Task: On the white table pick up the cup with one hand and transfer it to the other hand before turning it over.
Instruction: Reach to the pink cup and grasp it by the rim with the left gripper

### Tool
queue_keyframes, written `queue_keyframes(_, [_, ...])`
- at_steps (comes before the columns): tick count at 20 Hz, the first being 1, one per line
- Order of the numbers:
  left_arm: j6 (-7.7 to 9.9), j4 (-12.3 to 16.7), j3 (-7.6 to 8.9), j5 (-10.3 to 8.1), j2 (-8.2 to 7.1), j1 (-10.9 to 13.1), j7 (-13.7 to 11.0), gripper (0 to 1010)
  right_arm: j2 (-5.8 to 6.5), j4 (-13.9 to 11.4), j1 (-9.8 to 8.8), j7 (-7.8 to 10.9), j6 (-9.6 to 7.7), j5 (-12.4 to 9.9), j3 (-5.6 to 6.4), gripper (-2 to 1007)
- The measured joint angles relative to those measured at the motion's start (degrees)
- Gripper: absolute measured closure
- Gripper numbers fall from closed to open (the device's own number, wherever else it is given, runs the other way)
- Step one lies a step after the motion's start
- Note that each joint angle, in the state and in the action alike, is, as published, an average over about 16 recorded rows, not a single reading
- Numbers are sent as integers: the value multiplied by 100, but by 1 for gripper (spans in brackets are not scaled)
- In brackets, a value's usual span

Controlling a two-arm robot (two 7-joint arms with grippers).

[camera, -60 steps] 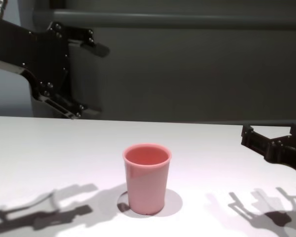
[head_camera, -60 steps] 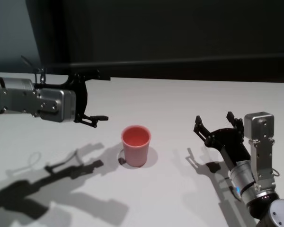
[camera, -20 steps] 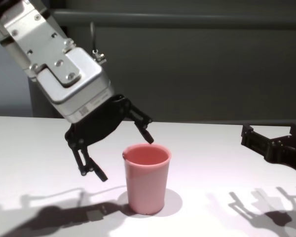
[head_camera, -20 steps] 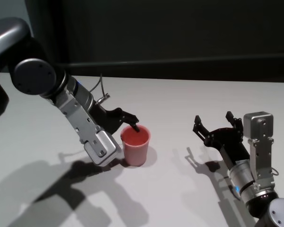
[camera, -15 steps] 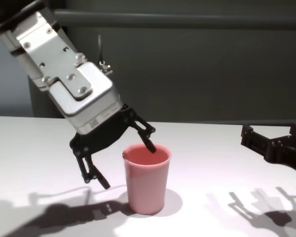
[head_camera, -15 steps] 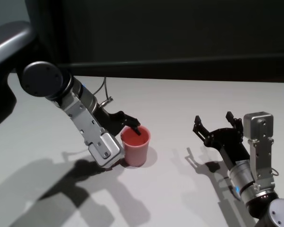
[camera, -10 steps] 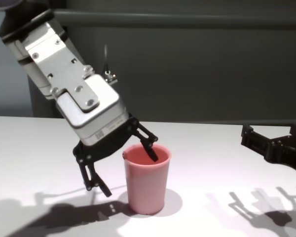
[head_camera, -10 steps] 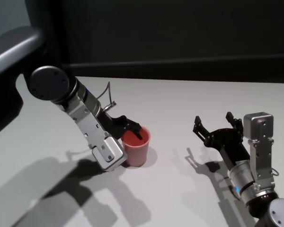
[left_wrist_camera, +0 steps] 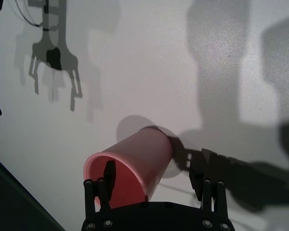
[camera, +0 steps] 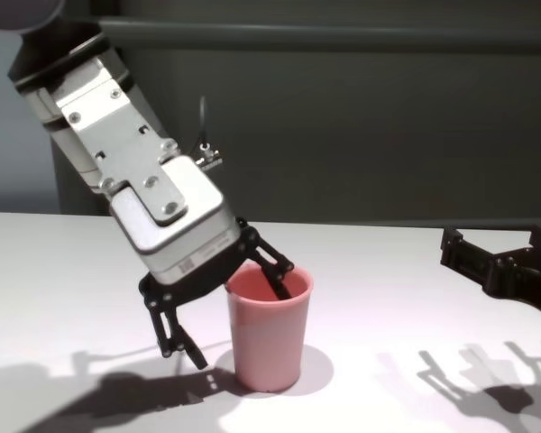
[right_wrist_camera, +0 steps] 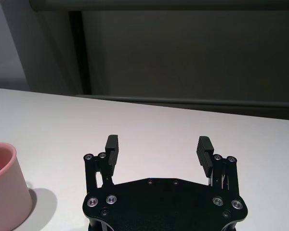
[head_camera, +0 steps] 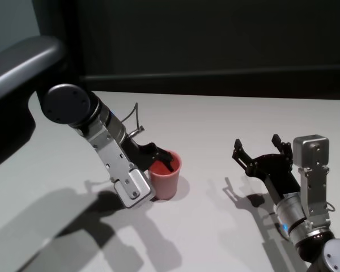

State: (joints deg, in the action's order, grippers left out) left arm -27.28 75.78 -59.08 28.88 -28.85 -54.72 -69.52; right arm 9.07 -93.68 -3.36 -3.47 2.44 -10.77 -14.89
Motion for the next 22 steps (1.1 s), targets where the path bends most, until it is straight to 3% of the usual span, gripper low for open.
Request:
queue_keyframes(6, [-86,-44,-117,22,24,-75,37,30,0,0,0,0,0,0,0,5])
queue_keyframes(11, [-158,-84,-205,-38,46,-144,12,106,0,0,0,0,0,0,0,5])
queue_keyframes(22, [-271,-193,-350,-283,99,-277,-81,431,0,0,0,0,0,0,0,5])
